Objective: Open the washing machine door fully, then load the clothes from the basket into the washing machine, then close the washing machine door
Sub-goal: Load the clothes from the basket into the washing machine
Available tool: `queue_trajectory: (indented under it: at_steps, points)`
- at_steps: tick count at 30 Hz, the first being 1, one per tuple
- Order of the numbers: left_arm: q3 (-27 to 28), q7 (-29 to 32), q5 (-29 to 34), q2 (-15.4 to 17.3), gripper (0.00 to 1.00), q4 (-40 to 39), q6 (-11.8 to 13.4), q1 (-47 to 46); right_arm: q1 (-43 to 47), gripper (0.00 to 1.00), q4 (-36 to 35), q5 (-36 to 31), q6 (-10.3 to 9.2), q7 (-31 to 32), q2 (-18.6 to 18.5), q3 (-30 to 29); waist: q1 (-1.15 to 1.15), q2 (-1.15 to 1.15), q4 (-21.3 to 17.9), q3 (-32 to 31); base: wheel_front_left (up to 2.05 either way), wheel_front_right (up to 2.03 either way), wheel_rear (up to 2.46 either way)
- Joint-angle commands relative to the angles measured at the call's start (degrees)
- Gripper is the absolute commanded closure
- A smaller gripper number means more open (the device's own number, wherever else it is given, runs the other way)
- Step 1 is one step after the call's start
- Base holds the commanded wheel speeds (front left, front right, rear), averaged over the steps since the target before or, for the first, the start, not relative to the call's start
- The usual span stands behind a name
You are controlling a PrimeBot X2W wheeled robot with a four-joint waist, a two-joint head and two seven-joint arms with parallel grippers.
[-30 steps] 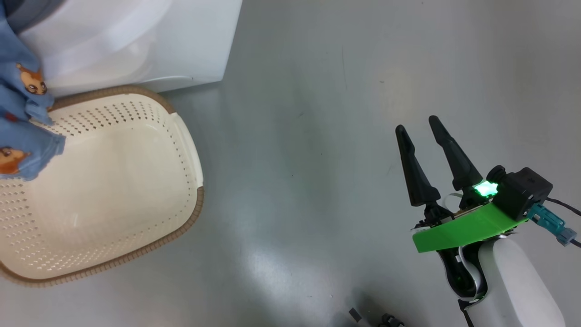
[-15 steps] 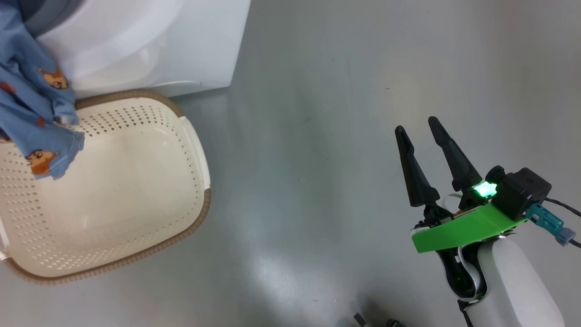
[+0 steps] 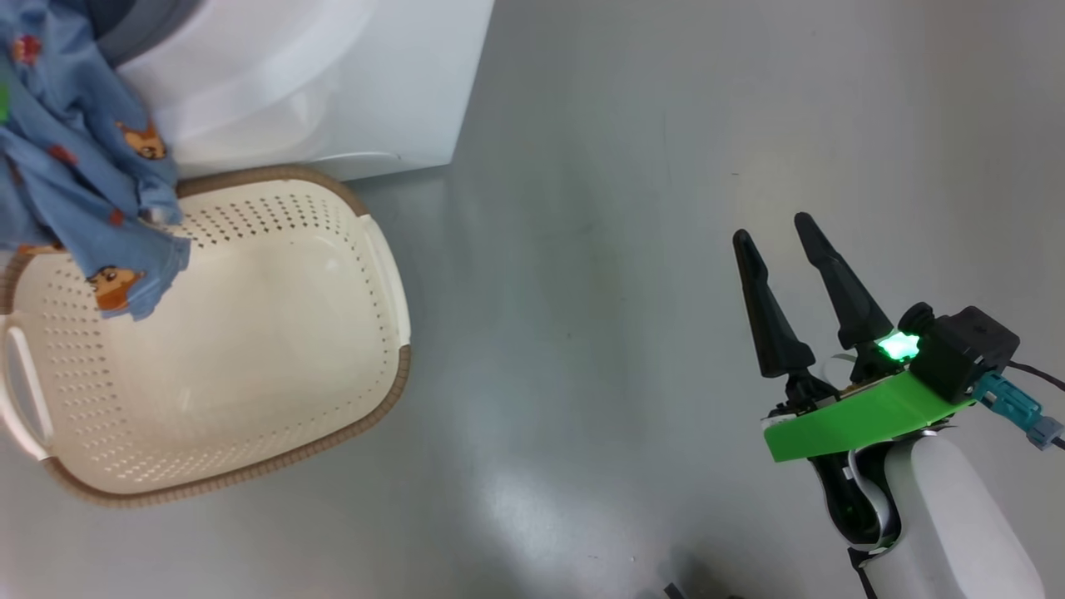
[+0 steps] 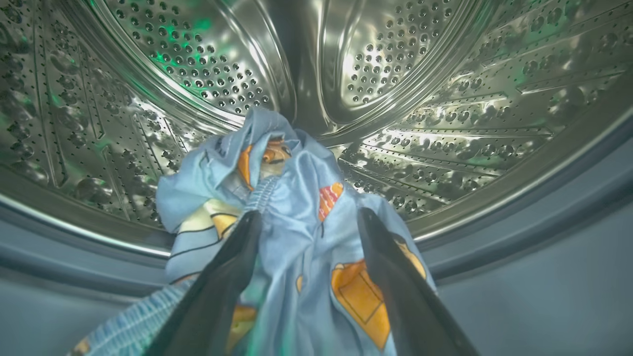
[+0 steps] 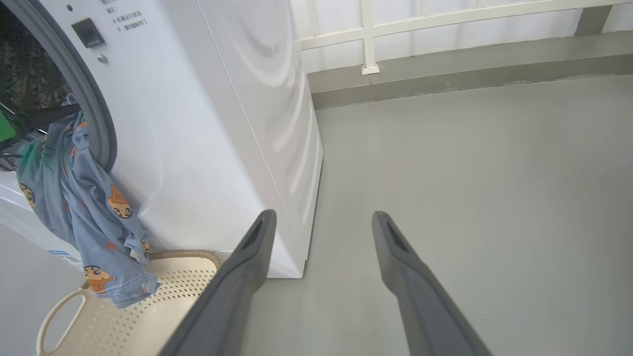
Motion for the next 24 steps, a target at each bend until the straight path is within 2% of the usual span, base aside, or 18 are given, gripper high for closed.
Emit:
queue_trajectory:
  at_steps: [1,7,11,24]
  points:
    - [0.51,-0.33,-0.78,2.35,0.00,-2.35,-0.12,1.16,0.90,0.00,-1.14,-0.61,0.09,-0.27,-0.46,0.88,0.00,0.00,0.40,-0.11,0.00,0.00,0.00]
    - [2.49,-0.36,-1.69,2.79,0.00,-9.44,-0.12,5.40,0.89,0.00,-1.32,-0.68,0.09,-0.27,-0.83,0.36,0.00,0.00,1.30,-0.25,0.00,0.00,0.00]
    - [6.27,-0.37,-1.50,2.22,0.00,-16.05,-0.13,10.41,1.00,0.00,-1.62,-0.91,0.09,-0.27,-1.06,-0.18,0.00,0.00,2.14,-0.34,0.00,0.00,0.00]
    - [18.23,-0.38,6.55,-4.01,0.00,-38.76,-0.12,31.65,1.22,0.00,-2.00,-1.27,0.09,-0.27,-2.11,-1.65,0.00,0.00,4.77,-1.67,0.00,0.00,0.00]
